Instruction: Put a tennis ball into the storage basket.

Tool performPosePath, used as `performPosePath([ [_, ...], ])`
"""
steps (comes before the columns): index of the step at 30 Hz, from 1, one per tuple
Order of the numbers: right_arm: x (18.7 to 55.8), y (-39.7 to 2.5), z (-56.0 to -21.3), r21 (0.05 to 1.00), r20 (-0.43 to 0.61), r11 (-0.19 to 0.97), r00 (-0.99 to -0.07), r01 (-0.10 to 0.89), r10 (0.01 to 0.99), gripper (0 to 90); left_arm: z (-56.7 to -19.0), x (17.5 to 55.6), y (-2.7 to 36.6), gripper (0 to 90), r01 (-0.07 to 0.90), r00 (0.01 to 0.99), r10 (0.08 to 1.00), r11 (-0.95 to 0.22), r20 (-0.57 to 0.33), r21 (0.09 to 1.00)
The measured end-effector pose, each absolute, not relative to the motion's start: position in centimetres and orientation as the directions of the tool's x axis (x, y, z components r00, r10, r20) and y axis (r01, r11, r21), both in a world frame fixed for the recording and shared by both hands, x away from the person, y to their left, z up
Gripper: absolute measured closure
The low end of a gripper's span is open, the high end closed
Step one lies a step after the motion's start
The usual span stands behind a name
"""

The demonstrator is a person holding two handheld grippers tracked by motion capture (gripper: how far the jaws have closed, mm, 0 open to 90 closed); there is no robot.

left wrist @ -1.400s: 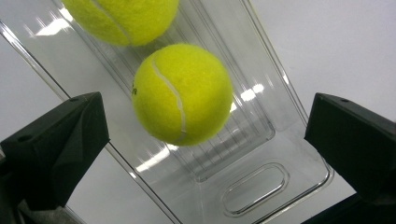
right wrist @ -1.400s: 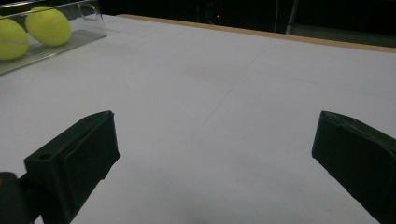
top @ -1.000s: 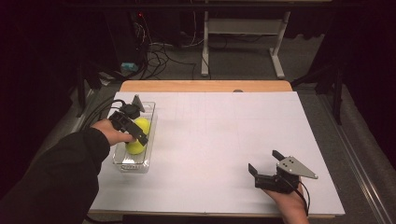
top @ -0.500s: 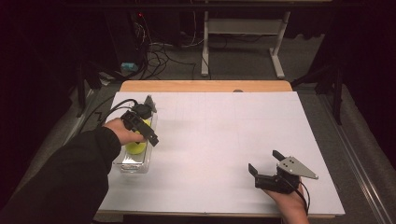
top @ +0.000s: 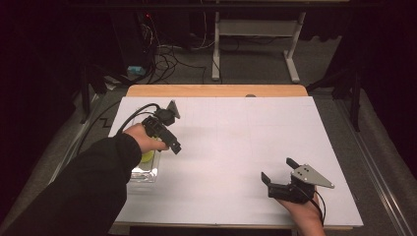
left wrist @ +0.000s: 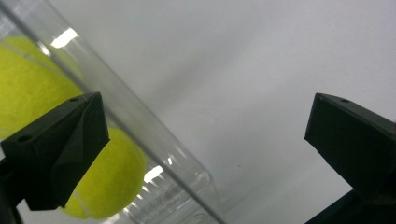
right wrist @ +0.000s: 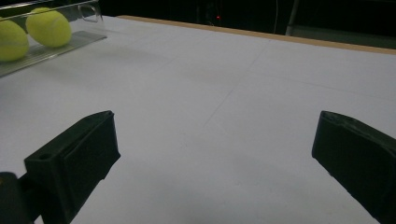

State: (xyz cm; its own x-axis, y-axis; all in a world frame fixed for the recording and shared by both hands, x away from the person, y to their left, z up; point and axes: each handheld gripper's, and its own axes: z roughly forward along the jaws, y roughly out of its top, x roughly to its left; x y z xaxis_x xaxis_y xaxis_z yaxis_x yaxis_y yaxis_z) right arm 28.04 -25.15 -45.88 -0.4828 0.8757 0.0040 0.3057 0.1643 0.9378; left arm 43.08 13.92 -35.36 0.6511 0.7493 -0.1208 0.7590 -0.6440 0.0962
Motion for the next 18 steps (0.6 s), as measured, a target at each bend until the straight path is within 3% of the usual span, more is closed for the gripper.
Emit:
performPosePath([
  [18, 28.0, -25.2, -45.9, 0.938, 0.005, 0.163, -0.483, 0.305, 0.876, 0.2, -34.7, 42.4, 9.8, 0.6, 0.716, 0.698, 0.703, -0.686, -0.136, 0.128],
])
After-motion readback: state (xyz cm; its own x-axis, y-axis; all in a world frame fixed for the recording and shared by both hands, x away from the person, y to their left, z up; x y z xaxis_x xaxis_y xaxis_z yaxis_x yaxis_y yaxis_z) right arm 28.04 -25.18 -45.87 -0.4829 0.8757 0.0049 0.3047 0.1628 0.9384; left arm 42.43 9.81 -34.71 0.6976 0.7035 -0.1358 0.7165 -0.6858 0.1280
